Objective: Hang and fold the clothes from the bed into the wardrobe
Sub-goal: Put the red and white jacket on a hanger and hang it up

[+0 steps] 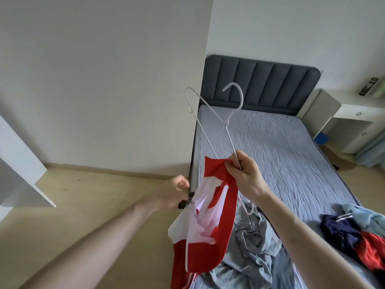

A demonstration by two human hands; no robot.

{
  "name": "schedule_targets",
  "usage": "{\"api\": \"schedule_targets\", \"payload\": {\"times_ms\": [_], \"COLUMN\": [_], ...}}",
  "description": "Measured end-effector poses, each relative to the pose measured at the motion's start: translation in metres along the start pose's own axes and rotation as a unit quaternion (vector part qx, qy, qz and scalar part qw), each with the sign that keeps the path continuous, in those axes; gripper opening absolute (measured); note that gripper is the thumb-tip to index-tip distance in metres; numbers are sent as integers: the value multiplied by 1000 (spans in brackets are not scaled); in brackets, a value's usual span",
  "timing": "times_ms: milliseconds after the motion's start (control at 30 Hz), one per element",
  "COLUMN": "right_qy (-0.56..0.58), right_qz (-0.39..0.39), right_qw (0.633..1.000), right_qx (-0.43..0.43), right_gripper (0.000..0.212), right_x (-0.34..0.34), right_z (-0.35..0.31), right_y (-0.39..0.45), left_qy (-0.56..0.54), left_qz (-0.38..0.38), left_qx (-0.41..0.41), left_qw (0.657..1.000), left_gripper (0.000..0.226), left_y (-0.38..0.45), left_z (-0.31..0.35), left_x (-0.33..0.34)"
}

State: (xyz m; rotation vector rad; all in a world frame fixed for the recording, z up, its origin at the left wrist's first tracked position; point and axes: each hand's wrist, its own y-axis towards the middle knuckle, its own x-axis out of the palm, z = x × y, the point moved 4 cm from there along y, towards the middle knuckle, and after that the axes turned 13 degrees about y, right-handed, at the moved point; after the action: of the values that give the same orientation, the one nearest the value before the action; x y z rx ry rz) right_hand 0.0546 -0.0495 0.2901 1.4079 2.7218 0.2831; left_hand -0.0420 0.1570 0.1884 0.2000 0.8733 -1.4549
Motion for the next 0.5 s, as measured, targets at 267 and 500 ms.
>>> {"api": "schedule_targets", "payload": {"times_ms": [267, 500], "right_qy": [-79, -228], "right_qz": [2, 39], "right_qw": [997, 973], "right_qx": [1, 7], "right_gripper": [44, 29], "right_x": [-18, -59], "right_z": [-19, -37], "right_y": [15, -18], "left_qy": [-14, -31], "left_qz": [110, 220], "left_qx": [189, 131], "left_qw": [976, 966], "left_gripper": [32, 36], "left_y": [-11, 11], "left_z": [88, 89], "left_x": [-22, -69]}}
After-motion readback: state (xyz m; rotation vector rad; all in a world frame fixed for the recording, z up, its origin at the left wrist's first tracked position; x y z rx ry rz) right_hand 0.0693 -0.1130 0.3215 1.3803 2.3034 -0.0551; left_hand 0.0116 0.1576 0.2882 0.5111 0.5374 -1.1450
